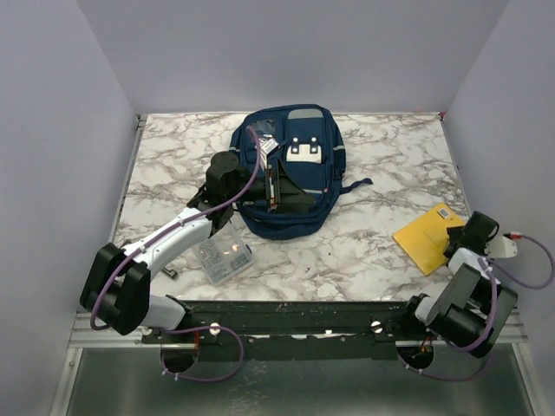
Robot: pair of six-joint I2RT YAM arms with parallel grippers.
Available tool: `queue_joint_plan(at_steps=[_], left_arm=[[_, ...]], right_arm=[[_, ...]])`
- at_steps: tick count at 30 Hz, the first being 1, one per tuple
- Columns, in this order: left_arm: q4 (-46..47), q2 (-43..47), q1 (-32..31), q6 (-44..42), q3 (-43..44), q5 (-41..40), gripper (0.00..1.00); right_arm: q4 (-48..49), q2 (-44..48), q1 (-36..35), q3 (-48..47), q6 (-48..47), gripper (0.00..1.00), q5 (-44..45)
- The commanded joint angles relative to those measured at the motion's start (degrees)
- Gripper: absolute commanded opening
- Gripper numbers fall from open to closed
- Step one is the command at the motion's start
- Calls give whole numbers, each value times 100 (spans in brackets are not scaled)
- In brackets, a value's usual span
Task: Pack the student bag
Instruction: Move the book to the center of the board.
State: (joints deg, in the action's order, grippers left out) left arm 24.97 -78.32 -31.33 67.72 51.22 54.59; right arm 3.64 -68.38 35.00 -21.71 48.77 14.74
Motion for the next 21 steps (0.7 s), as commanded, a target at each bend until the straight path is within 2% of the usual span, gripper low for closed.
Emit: queue_joint_plan(at_steps=[1,4,6,9,11,13,15,18,19,21], left_arm=[[280,-96,125,-10,158,230,98],[278,-315,136,-99,274,396,98],[276,-486,136,-132,327,490,98],[274,-531,136,-309,252,337,98],[226,-550,127,-496,242,243,98],[96,-498,98,-806,239,54,98],[-438,-233,-3,-1553,284,-467,98],[-2041,140,-536,-3366,651,-2207,98],[-2253,143,-692,-3757,762,-2591,98],[-2348,42,-894,-3971,863,-3179,98]], right_arm=[[-587,-424,-986,-525,-602,68,-144],[-482,-826,-1628,-886,-1074,70,-270],[-120,-1126,-1954,-1041,-1462,71,-818],[39,-1371,-2569,-1227,-1889,73,-1194],[150,-1460,-2756,-1266,-2130,75,-1753],[-83,-1449,-2769,-1334,-2022,78,-1698],[-303,-1325,-2754,-1341,-1873,84,-1508],[-218,-1041,-2477,-1137,-1477,87,-1763],[-171,-978,-2276,-1047,-1324,87,-1996],[22,-910,-1740,-884,-1144,87,-2472]])
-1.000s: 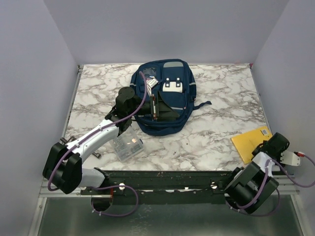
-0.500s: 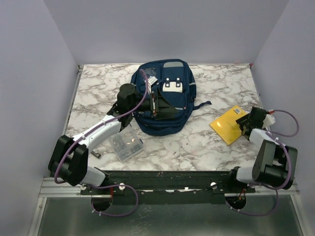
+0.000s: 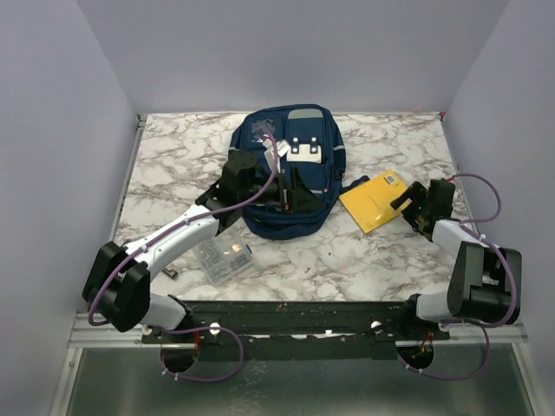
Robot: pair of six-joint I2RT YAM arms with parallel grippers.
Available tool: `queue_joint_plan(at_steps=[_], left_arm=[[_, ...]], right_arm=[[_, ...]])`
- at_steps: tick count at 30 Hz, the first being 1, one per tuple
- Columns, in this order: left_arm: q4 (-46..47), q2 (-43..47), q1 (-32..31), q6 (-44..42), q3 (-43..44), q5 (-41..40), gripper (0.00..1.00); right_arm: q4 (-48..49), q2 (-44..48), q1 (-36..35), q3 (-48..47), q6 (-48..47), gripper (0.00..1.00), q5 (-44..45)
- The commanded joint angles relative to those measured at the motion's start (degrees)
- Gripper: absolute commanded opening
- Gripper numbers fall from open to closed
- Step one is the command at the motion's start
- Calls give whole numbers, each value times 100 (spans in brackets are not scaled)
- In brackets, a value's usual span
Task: Pack the student bag
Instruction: Move the book to the center of the board.
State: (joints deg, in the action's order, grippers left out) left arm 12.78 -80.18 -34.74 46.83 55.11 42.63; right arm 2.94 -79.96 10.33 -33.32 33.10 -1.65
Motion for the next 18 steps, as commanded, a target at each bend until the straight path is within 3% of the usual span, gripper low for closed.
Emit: queue_joint_plan(at_steps=[1,4,6,8,11,18], left_arm=[[-1136,154,-634,-1903,526,-2224,98],[-1073,-123,-1199,-2524,831,-3355,98],[-1046,-610,-1669,-3311,1309,-3882,98],[-1074,-1149,-1903,-3751,1863,-3891,98],[-1141,-1744,-1922,-3676,2460,-3644,98],[-1944,-2794,-1922,-3750,3413,-3784,96]], right_arm=[[270,226,1130,354,478,88,-1279],[961,-83,2043,510,792,88,-2208],[1408,-351,2175,468,829,87,-2514],[1450,-612,2176,217,673,87,-2535],[1398,-1045,2180,-224,334,83,-2302],[1958,-1955,2176,-618,310,71,-2991]])
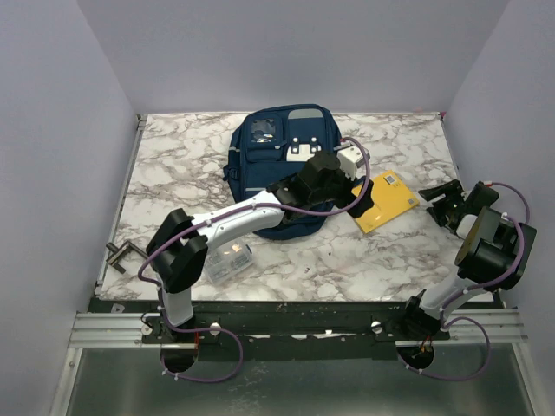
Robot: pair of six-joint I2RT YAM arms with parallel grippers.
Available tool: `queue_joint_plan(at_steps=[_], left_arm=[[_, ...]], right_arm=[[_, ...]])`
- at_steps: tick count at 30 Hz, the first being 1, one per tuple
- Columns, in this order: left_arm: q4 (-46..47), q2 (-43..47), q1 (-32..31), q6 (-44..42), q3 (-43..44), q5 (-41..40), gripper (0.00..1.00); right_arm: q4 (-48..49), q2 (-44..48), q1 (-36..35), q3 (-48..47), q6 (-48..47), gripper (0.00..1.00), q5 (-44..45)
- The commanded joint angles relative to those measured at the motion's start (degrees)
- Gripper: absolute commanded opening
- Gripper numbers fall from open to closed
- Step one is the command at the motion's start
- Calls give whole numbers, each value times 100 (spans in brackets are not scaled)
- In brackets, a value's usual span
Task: Pack the student bag
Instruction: Move the book to the center of the board.
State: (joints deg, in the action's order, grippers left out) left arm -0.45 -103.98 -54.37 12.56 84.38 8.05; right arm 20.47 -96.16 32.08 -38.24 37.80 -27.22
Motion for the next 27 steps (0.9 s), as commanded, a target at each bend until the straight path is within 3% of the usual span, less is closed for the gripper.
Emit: queue_joint_plan(at_steps=[1,8,20,27], left_arm=[[-800,-587,36,-368,648,-322,96],[-2284,-1946,32,-475,2279,-339,94],[-2915,-2811,10,-297,3045,-225,96],[-3863,-3586,22,-12,3978,491,97]], right_arm=[[275,-369,1,-103,-146,70,-432],[864,-563,-7,94,69,60,-1026],[1336,-692,-28,159,196,58,-1257],[1622,-726,-74,134,375,57,-1585]])
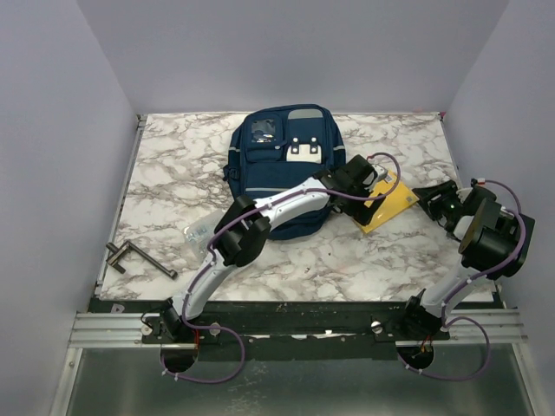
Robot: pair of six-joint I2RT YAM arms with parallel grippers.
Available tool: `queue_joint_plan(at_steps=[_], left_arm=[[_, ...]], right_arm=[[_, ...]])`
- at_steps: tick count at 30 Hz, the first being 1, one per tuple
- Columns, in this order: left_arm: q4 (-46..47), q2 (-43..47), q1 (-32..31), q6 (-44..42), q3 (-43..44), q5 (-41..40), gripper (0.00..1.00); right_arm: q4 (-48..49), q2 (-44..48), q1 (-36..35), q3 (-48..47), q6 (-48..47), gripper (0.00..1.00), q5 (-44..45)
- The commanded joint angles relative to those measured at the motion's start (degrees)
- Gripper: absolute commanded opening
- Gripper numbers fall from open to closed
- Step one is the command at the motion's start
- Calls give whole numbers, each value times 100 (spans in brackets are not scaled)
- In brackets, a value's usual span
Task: Pack the student bag
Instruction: Move the book to the center of the board.
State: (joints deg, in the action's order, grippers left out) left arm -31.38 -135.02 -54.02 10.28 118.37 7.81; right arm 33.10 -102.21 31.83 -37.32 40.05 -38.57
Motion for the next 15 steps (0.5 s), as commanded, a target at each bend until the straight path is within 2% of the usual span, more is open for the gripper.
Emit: queue_joint_plan(at_steps=[1,8,13,15], left_arm=[[-870,-583,-12,234,700,627,98],[-1160,-812,-12,291,874,836,98],[-1184,-532,-21,204,761,789,97],[-1300,-278,-23,77,775,857,97]], right_arm=[[437,-132,-56,41,210,57,-582],[615,224,-132,226,521,56,-886],[1579,304,-251,559,1508,55,-1455],[1419,400,-273,624,1641,52,-1333]])
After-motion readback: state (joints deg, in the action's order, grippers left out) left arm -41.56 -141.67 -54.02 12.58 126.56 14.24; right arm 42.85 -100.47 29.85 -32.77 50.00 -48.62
